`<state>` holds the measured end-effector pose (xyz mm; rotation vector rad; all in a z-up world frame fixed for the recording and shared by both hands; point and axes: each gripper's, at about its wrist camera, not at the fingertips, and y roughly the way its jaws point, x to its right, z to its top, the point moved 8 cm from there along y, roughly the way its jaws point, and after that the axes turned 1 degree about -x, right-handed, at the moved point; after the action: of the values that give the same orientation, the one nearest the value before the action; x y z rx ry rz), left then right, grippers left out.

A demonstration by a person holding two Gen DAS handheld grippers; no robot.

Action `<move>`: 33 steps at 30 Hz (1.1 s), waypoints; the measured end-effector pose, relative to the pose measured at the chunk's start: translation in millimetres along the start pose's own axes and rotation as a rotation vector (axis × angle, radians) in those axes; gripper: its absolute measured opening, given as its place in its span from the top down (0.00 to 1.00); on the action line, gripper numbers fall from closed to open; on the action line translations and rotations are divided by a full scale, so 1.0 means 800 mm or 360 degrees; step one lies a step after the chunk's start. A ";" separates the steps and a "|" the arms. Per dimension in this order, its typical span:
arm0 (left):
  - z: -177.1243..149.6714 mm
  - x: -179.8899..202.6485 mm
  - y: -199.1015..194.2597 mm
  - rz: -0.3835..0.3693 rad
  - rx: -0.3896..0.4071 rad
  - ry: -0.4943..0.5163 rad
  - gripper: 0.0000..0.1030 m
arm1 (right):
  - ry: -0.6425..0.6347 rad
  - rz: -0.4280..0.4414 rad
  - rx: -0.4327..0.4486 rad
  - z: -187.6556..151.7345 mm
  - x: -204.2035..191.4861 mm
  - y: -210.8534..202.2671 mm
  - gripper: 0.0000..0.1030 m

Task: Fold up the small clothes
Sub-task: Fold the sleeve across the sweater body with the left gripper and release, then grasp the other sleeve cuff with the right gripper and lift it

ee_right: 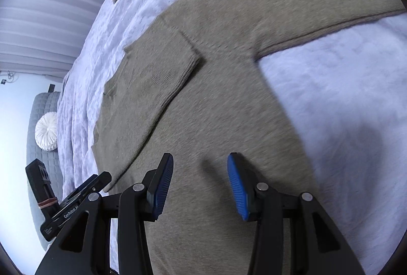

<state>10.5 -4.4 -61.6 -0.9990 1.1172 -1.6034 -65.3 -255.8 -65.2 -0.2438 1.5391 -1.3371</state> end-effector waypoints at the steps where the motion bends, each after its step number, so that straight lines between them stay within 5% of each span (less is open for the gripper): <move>1: 0.002 0.008 0.001 -0.0022 -0.0001 -0.0005 0.01 | 0.0012 -0.0007 0.0017 0.006 0.008 -0.006 0.53; 14: 0.045 0.132 0.022 -0.0157 0.0032 0.0087 0.01 | 0.0565 -0.0103 0.0512 0.110 0.189 -0.134 0.52; 18: 0.050 0.157 0.031 -0.0204 0.0017 0.0091 0.01 | 0.0759 -0.0037 0.0662 0.140 0.241 -0.164 0.52; 27: 0.057 0.173 0.038 -0.0245 0.0015 0.0052 0.01 | 0.0869 0.0061 0.0809 0.195 0.268 -0.183 0.53; 28: 0.057 0.170 0.039 -0.0251 0.0010 0.0036 0.01 | 0.0870 0.0077 0.0804 0.198 0.264 -0.180 0.55; 30: 0.057 0.164 0.039 -0.0261 0.0003 0.0002 0.01 | 0.0839 0.0116 0.0783 0.207 0.252 -0.177 0.89; 33: 0.059 0.148 0.037 -0.0256 0.0015 -0.0037 0.01 | 0.0686 0.0166 0.0766 0.220 0.208 -0.174 0.91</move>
<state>31.5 -133.6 -64.0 -1.1225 1.0345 -1.7180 -64.7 -530.7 -15.4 0.4465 1.4889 -1.6997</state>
